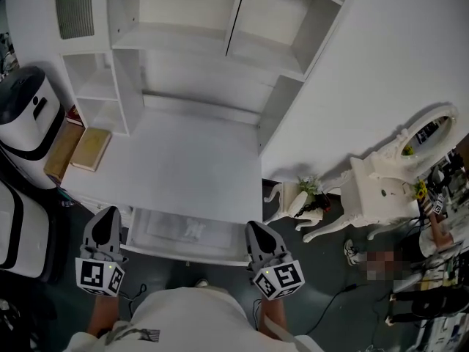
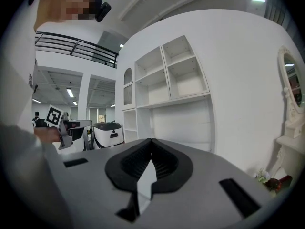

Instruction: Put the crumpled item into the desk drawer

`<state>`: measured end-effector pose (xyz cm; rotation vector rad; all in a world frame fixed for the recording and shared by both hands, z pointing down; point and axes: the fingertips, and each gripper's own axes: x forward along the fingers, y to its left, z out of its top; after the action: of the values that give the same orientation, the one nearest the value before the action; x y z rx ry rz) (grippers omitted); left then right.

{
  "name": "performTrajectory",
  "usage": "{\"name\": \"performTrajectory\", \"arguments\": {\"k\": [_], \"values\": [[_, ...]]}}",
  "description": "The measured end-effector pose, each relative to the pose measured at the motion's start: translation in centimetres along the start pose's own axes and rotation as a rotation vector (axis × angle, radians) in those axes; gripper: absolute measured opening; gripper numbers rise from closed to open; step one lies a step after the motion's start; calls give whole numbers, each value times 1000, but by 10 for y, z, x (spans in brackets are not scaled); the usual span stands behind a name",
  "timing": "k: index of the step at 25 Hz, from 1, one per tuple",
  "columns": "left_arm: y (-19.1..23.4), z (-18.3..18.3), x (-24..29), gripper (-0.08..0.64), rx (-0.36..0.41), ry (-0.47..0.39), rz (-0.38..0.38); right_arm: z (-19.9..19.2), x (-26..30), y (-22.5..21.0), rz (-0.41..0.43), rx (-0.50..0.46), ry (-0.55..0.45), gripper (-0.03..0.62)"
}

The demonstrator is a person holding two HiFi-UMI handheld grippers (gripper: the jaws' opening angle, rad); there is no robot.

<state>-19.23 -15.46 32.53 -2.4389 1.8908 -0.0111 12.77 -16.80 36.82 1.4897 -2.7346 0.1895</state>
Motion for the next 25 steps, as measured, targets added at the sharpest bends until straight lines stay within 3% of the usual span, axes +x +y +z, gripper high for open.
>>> {"name": "performTrajectory", "arguments": {"k": [9, 16, 25], "values": [[5, -9, -18, 15, -20, 7, 7, -7, -17, 9, -69, 13, 27, 9], [9, -1, -7, 15, -54, -51, 1, -1, -5, 25, -39, -11, 14, 9], [9, 1, -13, 15, -33, -62, -27, 6, 2, 38, -26, -26, -15, 9]]}}
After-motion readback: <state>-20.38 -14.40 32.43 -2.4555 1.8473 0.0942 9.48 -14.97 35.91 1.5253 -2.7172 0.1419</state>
